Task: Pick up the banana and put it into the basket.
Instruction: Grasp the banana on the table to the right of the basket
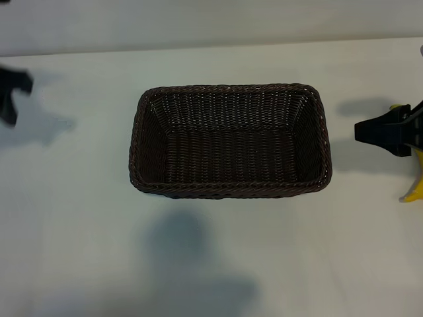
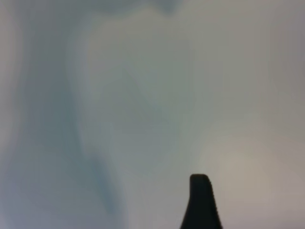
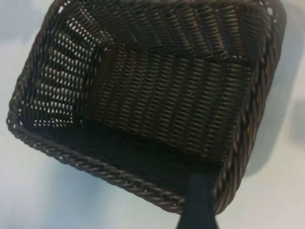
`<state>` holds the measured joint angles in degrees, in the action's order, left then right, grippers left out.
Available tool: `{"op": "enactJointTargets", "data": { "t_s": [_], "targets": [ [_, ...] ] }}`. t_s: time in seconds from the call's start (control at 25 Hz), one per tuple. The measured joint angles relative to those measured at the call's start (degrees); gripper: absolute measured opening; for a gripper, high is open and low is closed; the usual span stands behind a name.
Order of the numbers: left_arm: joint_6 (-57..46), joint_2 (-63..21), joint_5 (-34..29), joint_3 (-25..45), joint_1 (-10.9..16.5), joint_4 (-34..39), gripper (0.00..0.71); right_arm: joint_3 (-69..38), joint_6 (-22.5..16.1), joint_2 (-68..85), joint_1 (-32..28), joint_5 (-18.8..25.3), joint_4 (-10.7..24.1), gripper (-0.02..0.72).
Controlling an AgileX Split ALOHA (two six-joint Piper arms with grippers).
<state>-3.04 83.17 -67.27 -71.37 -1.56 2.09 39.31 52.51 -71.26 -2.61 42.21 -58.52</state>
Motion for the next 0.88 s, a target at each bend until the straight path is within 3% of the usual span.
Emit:
{"op": "enactJointTargets", "data": {
  "t_s": [0.4,0.88],
  "targets": [
    [-0.6,-27.5,1.6,24.9,0.0,0.1,0.552,0.0,-2.4,0.0,0.0,1.4,2.9,0.556],
    [-0.6,-57.8,6.2,41.6,0.0,0.2,0.552,0.0,-5.9,0.0,0.0,2.7,5.9,0.556]
  ]
}}
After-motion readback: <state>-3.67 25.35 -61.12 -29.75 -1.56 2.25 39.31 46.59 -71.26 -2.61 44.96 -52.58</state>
